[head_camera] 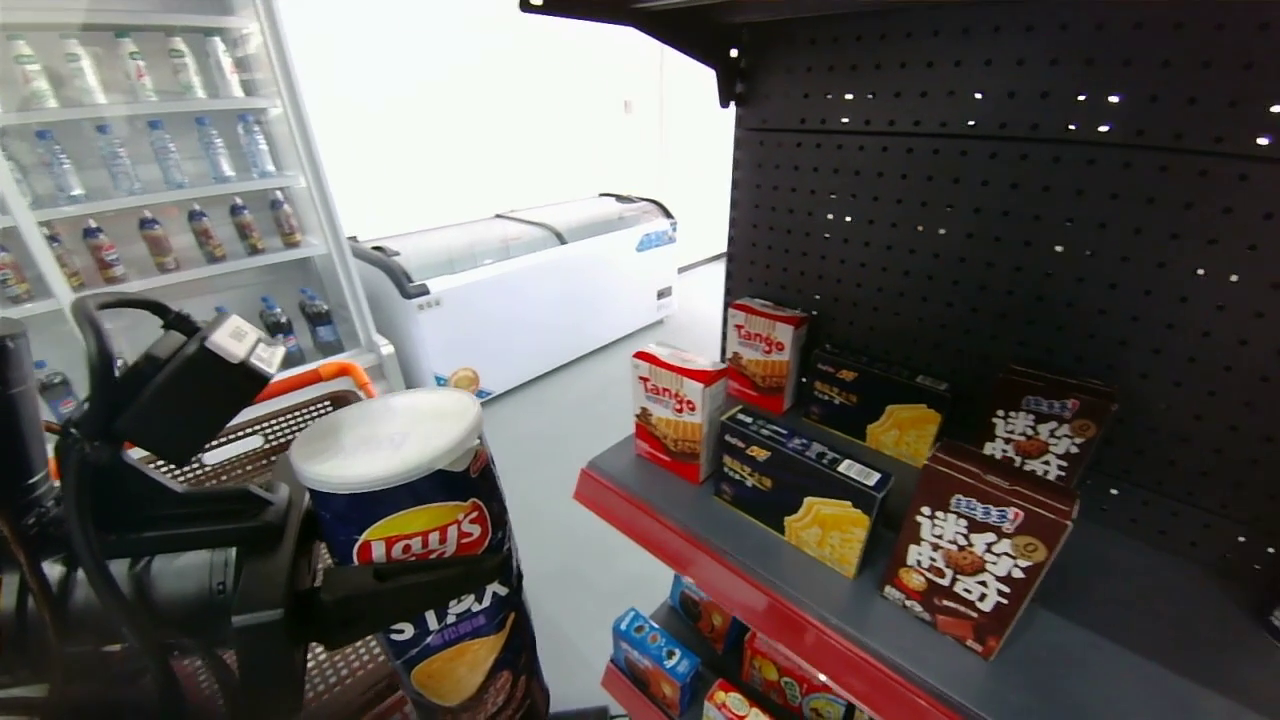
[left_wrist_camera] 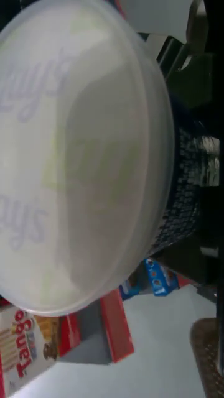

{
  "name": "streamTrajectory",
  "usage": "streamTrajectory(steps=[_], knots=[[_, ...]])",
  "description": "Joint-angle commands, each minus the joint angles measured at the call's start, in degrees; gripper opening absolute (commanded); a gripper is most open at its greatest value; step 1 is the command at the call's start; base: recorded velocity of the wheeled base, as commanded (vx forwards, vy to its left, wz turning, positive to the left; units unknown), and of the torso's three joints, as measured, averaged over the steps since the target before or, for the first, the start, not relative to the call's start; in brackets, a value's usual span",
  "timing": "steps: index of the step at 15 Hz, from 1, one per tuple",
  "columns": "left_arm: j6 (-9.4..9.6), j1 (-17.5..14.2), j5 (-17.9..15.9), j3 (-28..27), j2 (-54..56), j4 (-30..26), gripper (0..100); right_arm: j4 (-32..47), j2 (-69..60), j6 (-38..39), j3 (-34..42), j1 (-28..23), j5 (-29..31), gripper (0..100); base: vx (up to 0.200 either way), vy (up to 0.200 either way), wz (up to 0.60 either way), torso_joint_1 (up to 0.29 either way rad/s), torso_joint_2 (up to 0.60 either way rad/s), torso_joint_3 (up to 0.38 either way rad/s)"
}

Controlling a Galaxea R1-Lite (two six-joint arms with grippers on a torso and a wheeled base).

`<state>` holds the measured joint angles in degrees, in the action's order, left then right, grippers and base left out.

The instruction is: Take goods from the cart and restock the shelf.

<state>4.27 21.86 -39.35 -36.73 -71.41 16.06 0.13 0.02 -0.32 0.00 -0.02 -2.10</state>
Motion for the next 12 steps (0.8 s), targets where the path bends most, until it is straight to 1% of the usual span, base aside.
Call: streamTrajectory(steps=[1,5,7,12], knots=[[-0.05,0.03,-0.02,-0.01,-0.22,0.03,0,-0.13,-0.02,-0.03,0.0,0.02,-0.01,100,0.0,0.0,-0.6,0.017,0.01,0.002],[0.04,0.2,-0.02,-0.27,-0.13,0.12,0,-0.05,-0.02,-0.03,0.0,0.02,-0.01,100,0.0,0.0,-0.6,0.0,0.01,0.008],[-0.05,1.35,-0.99,-0.45,-0.04,0.12,0,-0.05,-0.02,-0.03,0.0,0.02,-0.01,100,0.0,0.0,-0.6,0.005,0.0,0.005],[-0.05,1.7,-1.08,-0.89,-0.13,0.2,0,-0.05,-0.02,-0.03,0.0,0.02,-0.01,100,0.0,0.0,-0.6,0.002,0.0,0.005]])
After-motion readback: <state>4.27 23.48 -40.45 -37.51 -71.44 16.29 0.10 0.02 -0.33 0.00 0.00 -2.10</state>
